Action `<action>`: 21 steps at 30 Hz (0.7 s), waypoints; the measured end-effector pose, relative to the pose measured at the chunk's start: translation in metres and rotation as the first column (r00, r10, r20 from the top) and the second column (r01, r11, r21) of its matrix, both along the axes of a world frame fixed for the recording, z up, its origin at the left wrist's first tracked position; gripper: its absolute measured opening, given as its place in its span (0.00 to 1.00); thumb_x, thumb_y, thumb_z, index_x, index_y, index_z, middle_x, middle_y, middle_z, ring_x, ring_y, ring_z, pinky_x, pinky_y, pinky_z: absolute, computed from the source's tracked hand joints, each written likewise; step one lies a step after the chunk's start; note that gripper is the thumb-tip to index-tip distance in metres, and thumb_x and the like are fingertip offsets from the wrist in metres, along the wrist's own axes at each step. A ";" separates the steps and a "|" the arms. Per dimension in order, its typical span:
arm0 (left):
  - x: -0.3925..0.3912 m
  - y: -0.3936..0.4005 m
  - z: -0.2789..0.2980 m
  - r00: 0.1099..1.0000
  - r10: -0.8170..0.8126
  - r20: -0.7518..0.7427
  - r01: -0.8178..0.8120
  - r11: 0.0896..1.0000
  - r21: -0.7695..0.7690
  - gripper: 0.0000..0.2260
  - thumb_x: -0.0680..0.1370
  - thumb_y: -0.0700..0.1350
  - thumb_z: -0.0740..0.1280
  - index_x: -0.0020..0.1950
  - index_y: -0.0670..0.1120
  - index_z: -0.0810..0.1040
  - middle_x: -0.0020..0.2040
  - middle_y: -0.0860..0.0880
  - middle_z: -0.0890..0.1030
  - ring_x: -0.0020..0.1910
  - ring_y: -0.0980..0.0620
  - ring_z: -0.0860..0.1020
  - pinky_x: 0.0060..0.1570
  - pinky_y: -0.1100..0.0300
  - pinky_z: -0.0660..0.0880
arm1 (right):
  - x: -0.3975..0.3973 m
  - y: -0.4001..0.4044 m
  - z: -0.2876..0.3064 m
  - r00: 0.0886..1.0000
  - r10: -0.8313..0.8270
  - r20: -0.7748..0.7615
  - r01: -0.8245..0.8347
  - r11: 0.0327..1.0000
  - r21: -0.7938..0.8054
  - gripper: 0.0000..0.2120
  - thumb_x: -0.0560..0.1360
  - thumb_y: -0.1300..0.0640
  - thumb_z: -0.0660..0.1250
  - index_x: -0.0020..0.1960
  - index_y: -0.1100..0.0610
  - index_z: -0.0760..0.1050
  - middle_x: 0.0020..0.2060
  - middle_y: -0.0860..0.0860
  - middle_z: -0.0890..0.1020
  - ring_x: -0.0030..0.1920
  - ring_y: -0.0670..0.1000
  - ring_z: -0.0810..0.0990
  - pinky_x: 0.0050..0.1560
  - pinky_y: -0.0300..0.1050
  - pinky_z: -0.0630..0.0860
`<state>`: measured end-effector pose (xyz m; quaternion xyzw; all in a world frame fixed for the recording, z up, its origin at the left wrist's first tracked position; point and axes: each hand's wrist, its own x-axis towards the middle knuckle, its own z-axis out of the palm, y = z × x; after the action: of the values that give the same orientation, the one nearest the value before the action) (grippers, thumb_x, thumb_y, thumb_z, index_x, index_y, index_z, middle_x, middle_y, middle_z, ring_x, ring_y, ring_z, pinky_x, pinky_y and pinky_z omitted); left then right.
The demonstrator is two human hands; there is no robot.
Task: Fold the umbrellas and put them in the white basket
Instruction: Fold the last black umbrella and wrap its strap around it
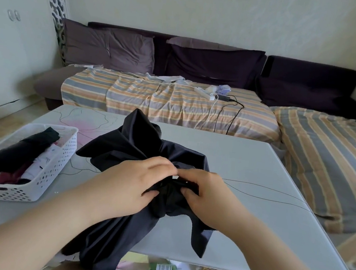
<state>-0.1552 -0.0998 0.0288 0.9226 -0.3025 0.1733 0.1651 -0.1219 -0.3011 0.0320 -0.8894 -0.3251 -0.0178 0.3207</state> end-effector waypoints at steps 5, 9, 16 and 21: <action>0.003 0.002 0.001 0.996 0.086 -0.019 -0.086 0.996 -0.011 0.20 0.74 0.41 0.69 0.62 0.57 0.69 0.59 0.63 0.69 0.46 0.53 0.79 0.44 0.55 0.78 | -0.002 -0.017 -0.002 0.989 -0.135 0.064 0.144 0.975 -0.169 0.11 0.78 0.57 0.62 0.59 0.50 0.67 0.47 0.45 0.79 0.49 0.52 0.78 0.48 0.46 0.75; 0.006 0.007 0.005 0.983 0.173 -0.053 -0.176 0.983 -0.043 0.16 0.75 0.41 0.67 0.62 0.52 0.75 0.58 0.61 0.72 0.47 0.52 0.79 0.48 0.55 0.76 | 0.000 -0.042 -0.003 0.955 -0.253 0.155 0.281 0.939 -0.199 0.09 0.81 0.53 0.58 0.52 0.51 0.76 0.36 0.47 0.79 0.41 0.54 0.78 0.41 0.45 0.72; 0.009 0.007 0.013 0.968 0.234 -0.094 -0.240 0.970 -0.047 0.15 0.76 0.40 0.67 0.62 0.49 0.76 0.58 0.60 0.72 0.47 0.50 0.80 0.52 0.54 0.75 | -0.003 -0.047 -0.009 0.925 -0.361 0.122 0.370 0.927 -0.059 0.05 0.75 0.48 0.67 0.50 0.44 0.72 0.40 0.43 0.80 0.43 0.49 0.79 0.44 0.44 0.75; 0.008 0.012 0.015 0.964 0.229 -0.132 -0.235 0.972 -0.031 0.16 0.76 0.41 0.67 0.63 0.53 0.74 0.57 0.65 0.69 0.49 0.52 0.79 0.53 0.57 0.74 | 0.006 -0.057 -0.014 0.924 -0.345 0.162 0.331 0.937 0.111 0.10 0.75 0.59 0.69 0.41 0.47 0.71 0.30 0.44 0.77 0.36 0.46 0.75 0.35 0.34 0.68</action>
<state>-0.1477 -0.0881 0.0443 0.9567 -0.1772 0.1390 0.1842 -0.1161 -0.3579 0.0180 -0.9131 -0.1934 -0.1661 0.3184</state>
